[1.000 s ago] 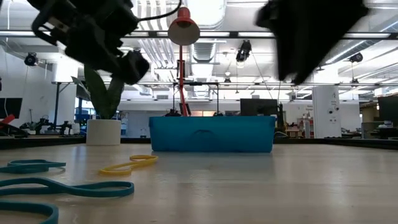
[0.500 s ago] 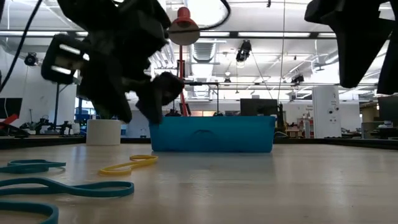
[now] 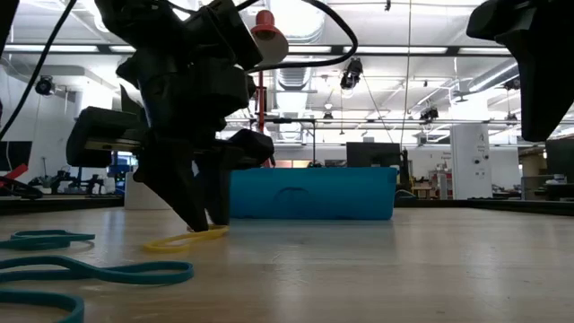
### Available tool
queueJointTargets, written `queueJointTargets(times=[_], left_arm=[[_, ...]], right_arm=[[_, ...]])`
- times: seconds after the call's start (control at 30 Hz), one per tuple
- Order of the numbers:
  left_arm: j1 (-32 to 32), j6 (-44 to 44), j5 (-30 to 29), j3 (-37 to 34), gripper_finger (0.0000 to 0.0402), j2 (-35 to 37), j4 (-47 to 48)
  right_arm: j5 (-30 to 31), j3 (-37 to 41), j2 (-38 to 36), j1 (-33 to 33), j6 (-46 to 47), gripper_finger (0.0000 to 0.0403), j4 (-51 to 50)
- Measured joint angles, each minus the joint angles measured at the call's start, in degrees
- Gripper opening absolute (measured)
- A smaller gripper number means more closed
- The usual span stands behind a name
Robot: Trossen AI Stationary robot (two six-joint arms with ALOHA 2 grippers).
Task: Pick and place rubber bands into bin
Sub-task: Put the yellow rubber band into the blue bin
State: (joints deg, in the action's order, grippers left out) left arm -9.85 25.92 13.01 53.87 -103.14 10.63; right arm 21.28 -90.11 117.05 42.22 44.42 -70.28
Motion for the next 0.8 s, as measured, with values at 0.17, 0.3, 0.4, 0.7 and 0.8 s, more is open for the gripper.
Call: queueJointTargets(times=[0.17,0.3,0.4,0.7,0.8], left_arm=[[0.0,-1.4,0.2,0.1,0.0006,0.1,3.5],[0.4,-5.3,-0.6,0.1,0.0001,2.7,10.0],[1.0,-9.4,-1.5,0.7,0.0,8.0,16.1],[9.6,-4.1,-17.7,14.7,0.0,21.3,16.1],[15.9,-1.5,-19.1,18.4,0.0,19.7,15.2]], right_arm=[[1.4,0.1,0.0,-0.1,0.0,0.0191,0.0],[1.3,0.1,0.0,-0.1,0.5,0.0191,0.0],[1.4,0.1,0.0,-0.1,1.8,0.0192,-0.2],[2.7,0.4,0.0,-0.5,6.3,0.0192,-1.6],[2.8,0.5,0.0,-0.9,7.7,0.0192,-2.1]])
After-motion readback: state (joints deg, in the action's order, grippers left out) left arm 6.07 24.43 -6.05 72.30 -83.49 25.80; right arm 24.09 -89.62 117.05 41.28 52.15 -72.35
